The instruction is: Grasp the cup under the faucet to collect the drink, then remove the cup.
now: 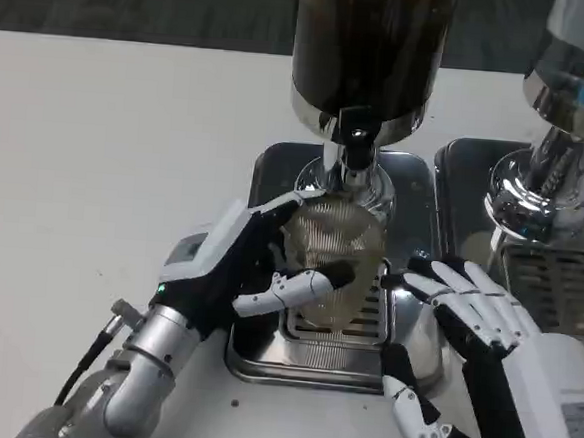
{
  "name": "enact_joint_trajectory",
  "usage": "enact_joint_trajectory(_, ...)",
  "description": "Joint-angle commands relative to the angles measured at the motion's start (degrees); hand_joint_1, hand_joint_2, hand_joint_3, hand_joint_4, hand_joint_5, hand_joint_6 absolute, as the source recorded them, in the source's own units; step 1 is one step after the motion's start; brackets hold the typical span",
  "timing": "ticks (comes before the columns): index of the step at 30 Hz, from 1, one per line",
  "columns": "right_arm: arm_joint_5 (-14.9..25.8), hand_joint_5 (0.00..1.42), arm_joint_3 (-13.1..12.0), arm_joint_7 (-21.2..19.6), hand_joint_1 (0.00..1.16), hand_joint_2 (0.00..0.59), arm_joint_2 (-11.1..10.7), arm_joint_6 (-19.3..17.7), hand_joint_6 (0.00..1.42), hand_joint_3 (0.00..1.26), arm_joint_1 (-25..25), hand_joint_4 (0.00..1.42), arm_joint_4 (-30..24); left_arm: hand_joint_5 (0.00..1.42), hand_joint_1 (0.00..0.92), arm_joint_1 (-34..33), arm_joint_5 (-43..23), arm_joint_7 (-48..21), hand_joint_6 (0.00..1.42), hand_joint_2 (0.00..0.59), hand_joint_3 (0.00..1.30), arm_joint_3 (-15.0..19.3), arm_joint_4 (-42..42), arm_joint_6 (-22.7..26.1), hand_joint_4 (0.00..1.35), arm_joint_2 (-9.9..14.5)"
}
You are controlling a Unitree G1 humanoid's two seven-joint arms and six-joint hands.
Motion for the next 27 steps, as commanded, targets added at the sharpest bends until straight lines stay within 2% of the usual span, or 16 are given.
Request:
enact_joint_trajectory(1,0.59,0.14,0.13,0.37,0.29,0.477,0.06,-0.31,0.18,0.34,-0.5,0.21,0.53,0.61,0.014,1.44,-0.22,-2.56,0.65,0.07,0.25,-0.13,-0.44,0.41,0.36,0.56)
enact_joint_trajectory(9,0.91,0.15,0.53,0.02,0.29,0.477,0.46,-0.47,0.18,0.34,-1.23,0.21,1.54,0.56,0.003,2.8,-0.88,-3.55,0.58,0.068,0.22,0.59,-3.24,0.85,0.33,2.06)
enact_joint_trajectory(19,1.42,0.15,0.97,-0.46,0.29,0.477,0.84,-0.82,0.19,0.34,-2.71,0.21,3.15,0.54,0.0,6.65,-2.64,-4.21,0.57,0.064,0.22,4.15,-11.34,-0.11,0.32,5.38)
enact_joint_trajectory(27,2.03,0.15,1.09,-0.72,0.29,0.477,0.82,-1.29,0.19,0.35,-4.38,0.21,4.86,0.54,0.0,9.37,-4.2,-5.84,0.57,0.058,0.22,7.32,-17.27,0.32,0.32,7.11)
